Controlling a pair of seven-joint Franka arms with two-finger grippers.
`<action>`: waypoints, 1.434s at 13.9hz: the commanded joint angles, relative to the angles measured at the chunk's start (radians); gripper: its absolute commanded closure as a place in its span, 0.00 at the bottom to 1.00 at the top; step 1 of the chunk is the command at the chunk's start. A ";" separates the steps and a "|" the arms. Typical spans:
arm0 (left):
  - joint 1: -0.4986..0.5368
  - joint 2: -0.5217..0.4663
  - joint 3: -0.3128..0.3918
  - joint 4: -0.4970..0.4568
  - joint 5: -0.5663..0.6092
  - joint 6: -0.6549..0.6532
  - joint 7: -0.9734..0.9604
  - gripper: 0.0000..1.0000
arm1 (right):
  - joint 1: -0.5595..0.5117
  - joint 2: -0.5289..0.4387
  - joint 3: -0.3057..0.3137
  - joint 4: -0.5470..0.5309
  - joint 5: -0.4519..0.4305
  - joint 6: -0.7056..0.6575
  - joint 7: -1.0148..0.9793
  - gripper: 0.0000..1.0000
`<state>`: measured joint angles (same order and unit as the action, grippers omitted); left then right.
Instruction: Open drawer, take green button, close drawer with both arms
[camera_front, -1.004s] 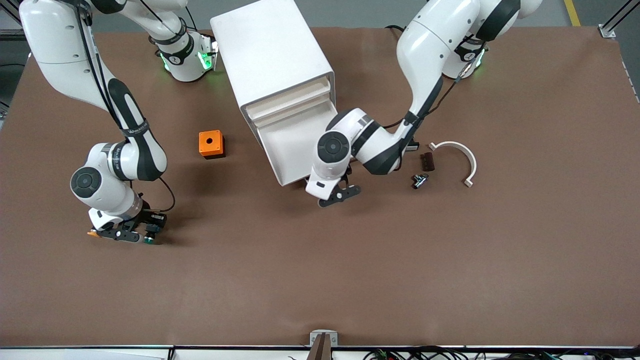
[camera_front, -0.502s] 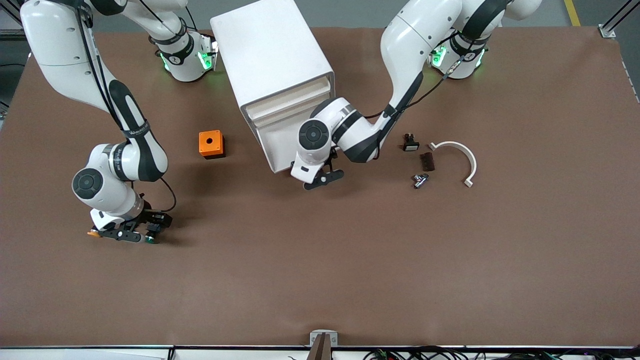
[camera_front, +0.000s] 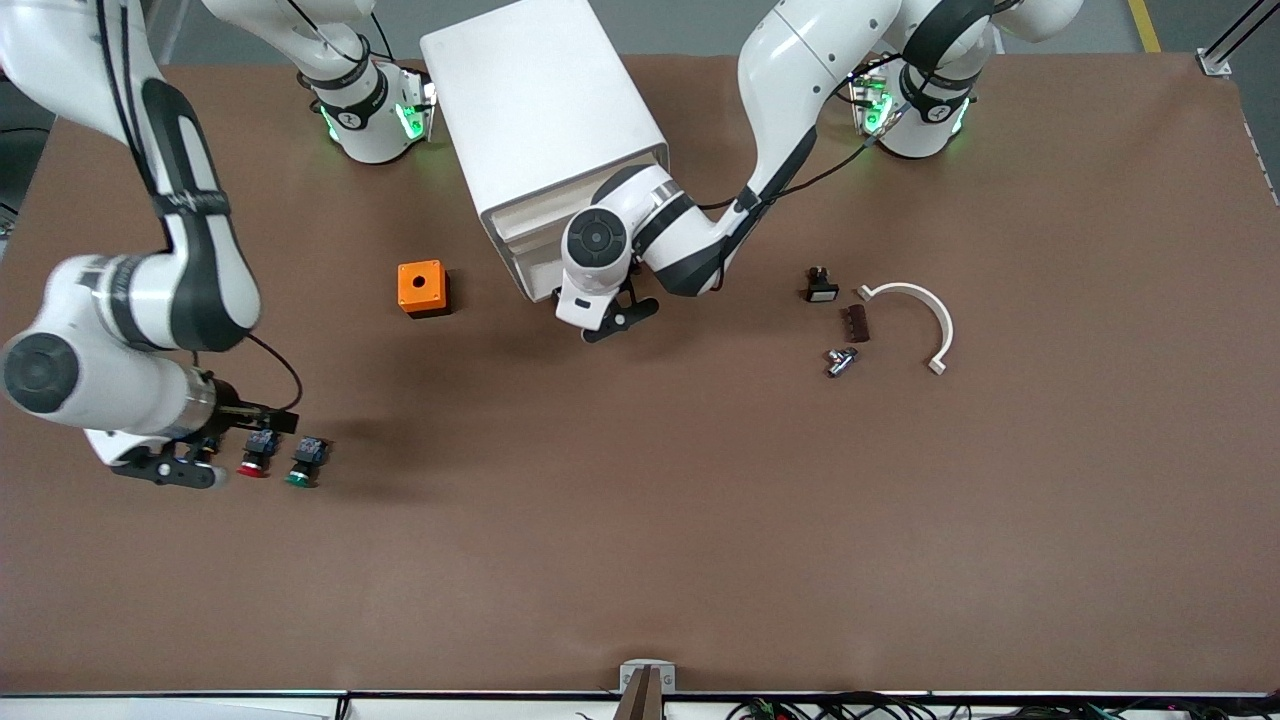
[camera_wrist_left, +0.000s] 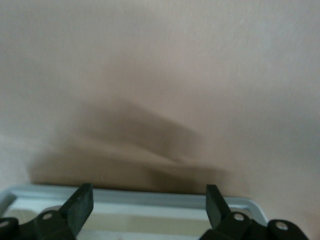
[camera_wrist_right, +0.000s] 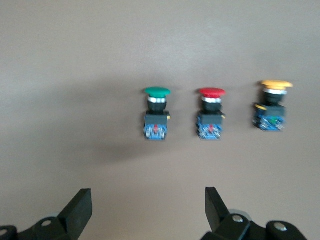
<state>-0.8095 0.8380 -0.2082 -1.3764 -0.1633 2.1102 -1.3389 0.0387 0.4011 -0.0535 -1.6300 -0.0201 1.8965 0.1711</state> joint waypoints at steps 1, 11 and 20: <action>-0.031 -0.008 -0.003 -0.009 -0.042 -0.006 -0.071 0.01 | -0.016 -0.079 0.012 0.036 -0.014 -0.104 -0.014 0.00; 0.116 -0.098 0.061 0.000 0.025 -0.025 -0.071 0.00 | -0.115 -0.174 0.007 0.188 -0.018 -0.309 -0.257 0.00; 0.400 -0.370 0.059 -0.003 0.215 -0.246 0.255 0.00 | -0.137 -0.173 0.007 0.190 0.015 -0.389 -0.205 0.00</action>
<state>-0.4566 0.5653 -0.1428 -1.3483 0.0337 1.9373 -1.1779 -0.0795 0.2186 -0.0626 -1.4652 -0.0166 1.5244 -0.0478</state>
